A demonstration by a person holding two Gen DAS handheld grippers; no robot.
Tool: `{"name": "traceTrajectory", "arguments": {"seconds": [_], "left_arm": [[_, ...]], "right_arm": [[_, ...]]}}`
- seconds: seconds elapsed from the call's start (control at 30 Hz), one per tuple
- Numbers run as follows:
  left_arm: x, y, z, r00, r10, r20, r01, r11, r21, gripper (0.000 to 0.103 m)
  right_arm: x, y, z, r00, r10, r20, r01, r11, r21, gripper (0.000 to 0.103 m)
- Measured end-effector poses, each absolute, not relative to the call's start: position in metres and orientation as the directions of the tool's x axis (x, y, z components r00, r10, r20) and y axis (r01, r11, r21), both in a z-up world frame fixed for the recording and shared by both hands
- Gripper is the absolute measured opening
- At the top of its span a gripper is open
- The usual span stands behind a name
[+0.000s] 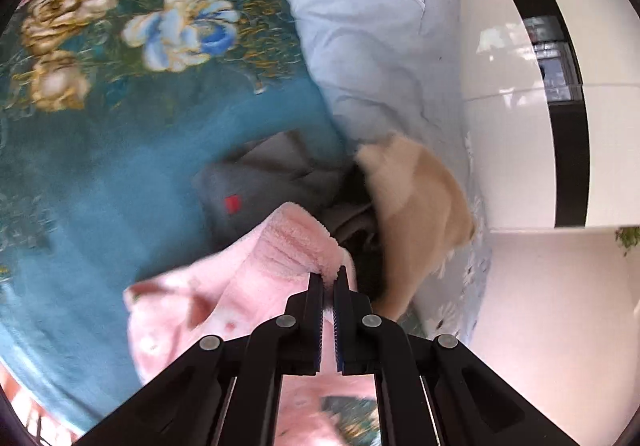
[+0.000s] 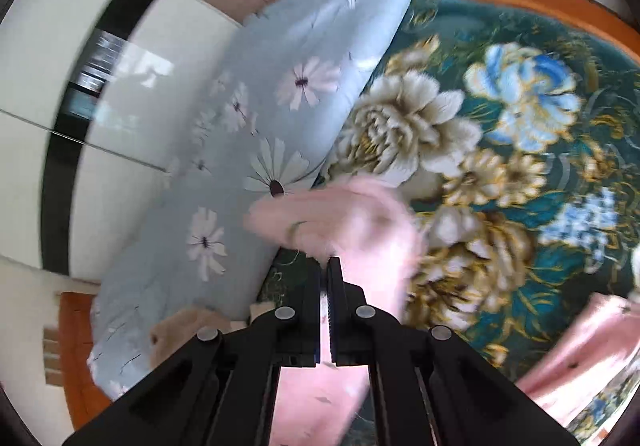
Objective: Fold clothes
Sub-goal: 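Grasp the pink garment edge with the left gripper while the right gripper grasps another edge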
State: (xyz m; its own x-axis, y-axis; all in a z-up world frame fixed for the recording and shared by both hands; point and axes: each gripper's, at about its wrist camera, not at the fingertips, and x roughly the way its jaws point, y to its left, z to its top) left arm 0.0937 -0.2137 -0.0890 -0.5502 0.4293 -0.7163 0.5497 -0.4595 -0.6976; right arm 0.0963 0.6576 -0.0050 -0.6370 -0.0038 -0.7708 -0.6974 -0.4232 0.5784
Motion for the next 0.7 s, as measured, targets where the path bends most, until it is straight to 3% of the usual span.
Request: {"name": "traceTrajectory", "arguments": {"seconds": [0.13,0.3,0.47,0.63,0.67,0.7], "left_arm": [[0.140,-0.220,-0.147,-0.416,0.413,-0.810,0.688,-0.439,-0.578,0.005],[0.175,-0.212,-0.195,-0.269,0.370,-0.889,0.794,-0.437,-0.422,0.005],[0.163,-0.221,-0.163,-0.332,0.326,-0.885,0.752,-0.475,-0.457,0.005],[0.145,-0.221,-0.142,-0.341,0.302,-0.890,0.716,-0.531,-0.454,0.005],[0.145,-0.219,-0.143,-0.336,0.298,-0.894,0.717,-0.535,-0.448,0.005],[0.145,-0.217,-0.144,-0.328,0.295,-0.897,0.721,-0.535,-0.440,0.005]], "right_arm": [[0.199,0.651,-0.037,-0.568,0.006,-0.823,-0.780,-0.322,0.536,0.002],[0.284,0.638,-0.120,-0.359,-0.073,-0.931,-0.917,-0.159,0.366,0.002],[0.302,0.634,-0.128,-0.336,-0.094,-0.937,-0.922,-0.172,0.347,0.003],[0.286,0.641,-0.113,-0.209,-0.057,-0.976,-0.912,-0.349,0.216,0.005],[0.283,0.642,-0.109,-0.187,-0.039,-0.982,-0.905,-0.382,0.188,0.008],[0.277,0.639,-0.106,-0.182,-0.018,-0.983,-0.895,-0.411,0.173,0.018]]}}
